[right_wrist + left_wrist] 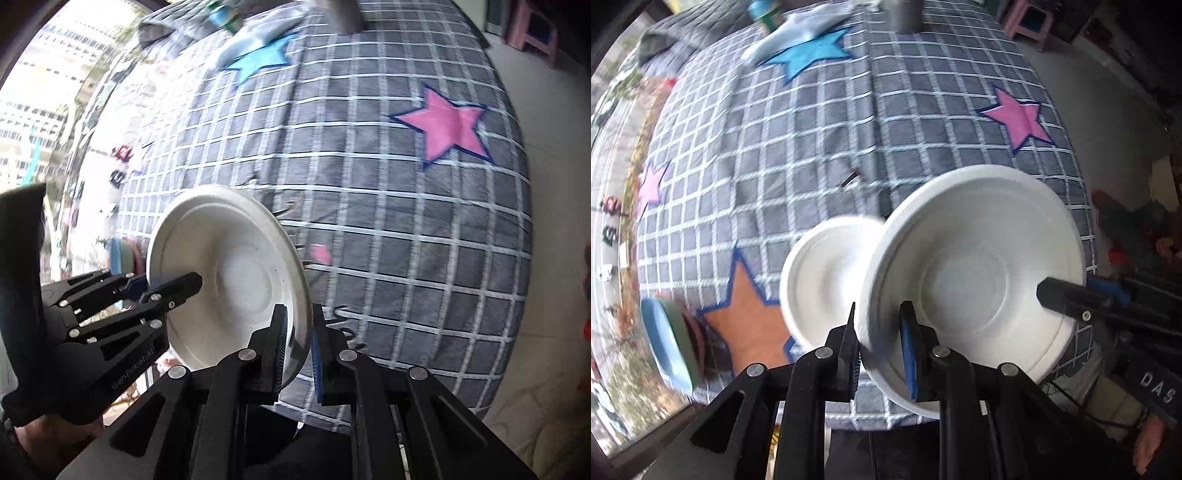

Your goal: Organize plates and bowls

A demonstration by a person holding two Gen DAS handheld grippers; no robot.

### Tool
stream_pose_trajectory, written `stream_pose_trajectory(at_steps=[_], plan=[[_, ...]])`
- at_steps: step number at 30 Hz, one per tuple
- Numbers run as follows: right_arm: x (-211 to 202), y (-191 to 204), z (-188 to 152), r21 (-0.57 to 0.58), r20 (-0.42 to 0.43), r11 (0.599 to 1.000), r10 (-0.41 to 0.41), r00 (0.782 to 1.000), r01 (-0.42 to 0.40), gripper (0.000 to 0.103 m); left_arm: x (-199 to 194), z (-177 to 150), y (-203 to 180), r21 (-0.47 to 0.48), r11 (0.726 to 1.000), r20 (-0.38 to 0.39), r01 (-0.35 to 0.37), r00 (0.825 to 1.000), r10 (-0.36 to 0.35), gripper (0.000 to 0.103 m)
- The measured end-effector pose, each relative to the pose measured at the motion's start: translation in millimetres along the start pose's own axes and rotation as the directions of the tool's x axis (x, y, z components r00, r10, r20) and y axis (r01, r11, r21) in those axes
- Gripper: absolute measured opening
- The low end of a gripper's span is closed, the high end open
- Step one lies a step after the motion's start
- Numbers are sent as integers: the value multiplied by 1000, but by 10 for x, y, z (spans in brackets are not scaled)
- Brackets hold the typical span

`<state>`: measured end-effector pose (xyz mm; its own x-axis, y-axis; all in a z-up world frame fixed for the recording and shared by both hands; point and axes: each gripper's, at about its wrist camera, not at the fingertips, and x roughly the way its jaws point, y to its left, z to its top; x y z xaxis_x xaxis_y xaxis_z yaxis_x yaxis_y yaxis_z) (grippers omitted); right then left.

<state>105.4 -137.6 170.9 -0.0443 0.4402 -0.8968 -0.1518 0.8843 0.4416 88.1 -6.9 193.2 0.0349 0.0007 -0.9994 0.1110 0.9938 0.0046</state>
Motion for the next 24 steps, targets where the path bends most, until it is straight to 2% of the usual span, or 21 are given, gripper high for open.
stream_pose_trajectory(at_steps=[6,13,24], plan=[[176,310,-9,-78,-45,997,-1,999,-2,14,58,-262,167,-13,1000,-41,-20,999,19,24],[226,505,105,-121,-51,991,-56,997,49,14,46,-218,380,-5,998,-41,63,997,-63,25],[271,1003,134,-123,-37,985,-126,991,121,14,17,-223,808,51,990,-26,131,991,-130,26]])
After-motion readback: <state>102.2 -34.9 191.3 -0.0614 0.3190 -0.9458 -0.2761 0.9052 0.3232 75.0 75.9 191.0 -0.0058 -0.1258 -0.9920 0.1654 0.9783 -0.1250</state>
